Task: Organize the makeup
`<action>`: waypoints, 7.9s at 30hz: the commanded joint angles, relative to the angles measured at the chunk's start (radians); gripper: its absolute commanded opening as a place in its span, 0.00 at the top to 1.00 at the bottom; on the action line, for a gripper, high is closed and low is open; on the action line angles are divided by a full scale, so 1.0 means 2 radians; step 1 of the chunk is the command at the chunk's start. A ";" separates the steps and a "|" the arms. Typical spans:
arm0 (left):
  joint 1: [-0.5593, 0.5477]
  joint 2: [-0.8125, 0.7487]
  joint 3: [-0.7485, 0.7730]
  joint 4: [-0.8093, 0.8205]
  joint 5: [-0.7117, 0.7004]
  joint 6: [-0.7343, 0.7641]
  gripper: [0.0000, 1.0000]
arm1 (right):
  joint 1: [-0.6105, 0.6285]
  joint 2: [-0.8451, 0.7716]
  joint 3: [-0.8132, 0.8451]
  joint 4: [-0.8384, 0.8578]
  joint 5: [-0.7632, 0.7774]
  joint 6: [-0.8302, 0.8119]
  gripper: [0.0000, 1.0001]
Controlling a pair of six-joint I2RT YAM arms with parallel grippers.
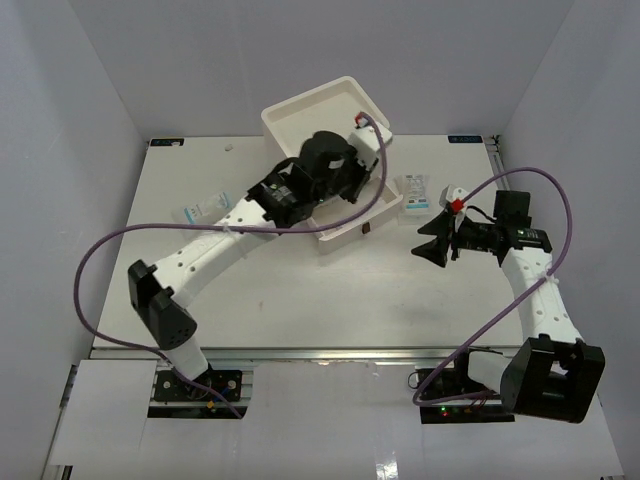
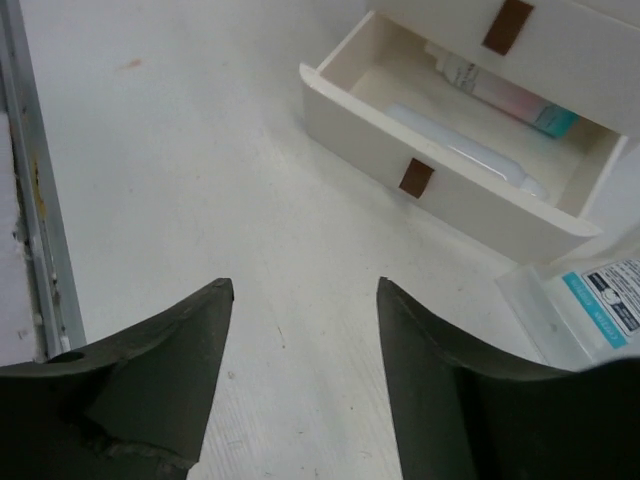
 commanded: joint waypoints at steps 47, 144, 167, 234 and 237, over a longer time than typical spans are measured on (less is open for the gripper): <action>0.185 0.162 0.108 -0.073 0.312 0.065 0.75 | 0.340 0.392 0.176 0.311 0.533 -0.168 0.84; 0.320 -0.489 -0.555 0.144 0.108 -0.149 0.02 | 0.252 0.151 0.256 0.324 0.493 0.324 0.92; 0.322 -0.463 -0.557 0.140 0.076 -0.167 0.02 | 0.297 0.432 0.572 0.316 0.589 0.266 0.12; 0.499 0.057 -0.287 0.084 -0.045 -0.840 0.20 | 0.149 -0.023 -0.060 0.368 0.053 0.265 0.04; 0.502 0.072 -0.277 0.093 -0.046 -0.832 0.35 | 0.145 -0.022 -0.060 0.368 0.053 0.265 0.04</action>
